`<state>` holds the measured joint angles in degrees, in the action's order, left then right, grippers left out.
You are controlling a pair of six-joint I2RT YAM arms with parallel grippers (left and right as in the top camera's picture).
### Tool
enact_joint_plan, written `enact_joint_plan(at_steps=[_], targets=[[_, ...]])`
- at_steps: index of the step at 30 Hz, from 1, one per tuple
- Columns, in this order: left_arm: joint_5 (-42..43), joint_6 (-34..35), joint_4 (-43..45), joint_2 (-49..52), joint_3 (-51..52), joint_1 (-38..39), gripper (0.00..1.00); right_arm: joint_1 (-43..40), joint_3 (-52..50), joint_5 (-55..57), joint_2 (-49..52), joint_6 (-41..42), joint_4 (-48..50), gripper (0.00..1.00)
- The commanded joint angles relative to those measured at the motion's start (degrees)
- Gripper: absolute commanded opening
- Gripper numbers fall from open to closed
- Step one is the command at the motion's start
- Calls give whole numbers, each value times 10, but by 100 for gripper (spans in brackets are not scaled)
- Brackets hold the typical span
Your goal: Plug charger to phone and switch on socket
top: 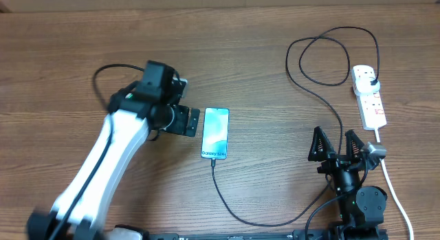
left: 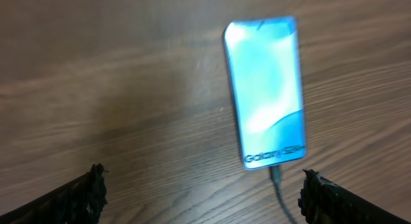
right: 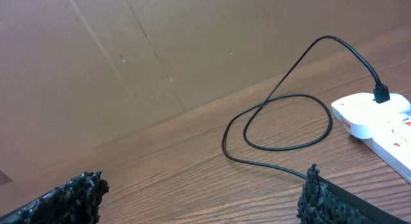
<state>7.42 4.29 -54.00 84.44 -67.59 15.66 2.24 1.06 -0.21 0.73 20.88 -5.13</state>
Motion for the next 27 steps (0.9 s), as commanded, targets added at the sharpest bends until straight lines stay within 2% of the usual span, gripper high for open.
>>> enact_joint_plan(at_steps=[1, 5, 12, 16, 18, 21, 27], targets=[[-4, 0, 3, -110, -1, 1, 100, -2, -6, -5, -6, -6, 3, 100], [-4, 0, 2, -223, -1, 1, 100, -2, -6, -5, -6, -6, 3, 100], [-33, -5, 5, -336, 28, -9, 100, -2, -6, -5, -6, -6, 3, 100], [-28, -5, 65, -419, 110, -53, 100, -2, -6, -5, -6, -6, 3, 100], [17, -5, 146, -504, 199, -101, 100, -2, -6, -5, -6, -6, 3, 100], [69, -5, 200, -588, 277, -141, 100, -2, -6, -5, -6, -6, 3, 100], [92, 1, 264, -687, 397, -164, 100, -2, -6, -5, -6, -6, 3, 100]])
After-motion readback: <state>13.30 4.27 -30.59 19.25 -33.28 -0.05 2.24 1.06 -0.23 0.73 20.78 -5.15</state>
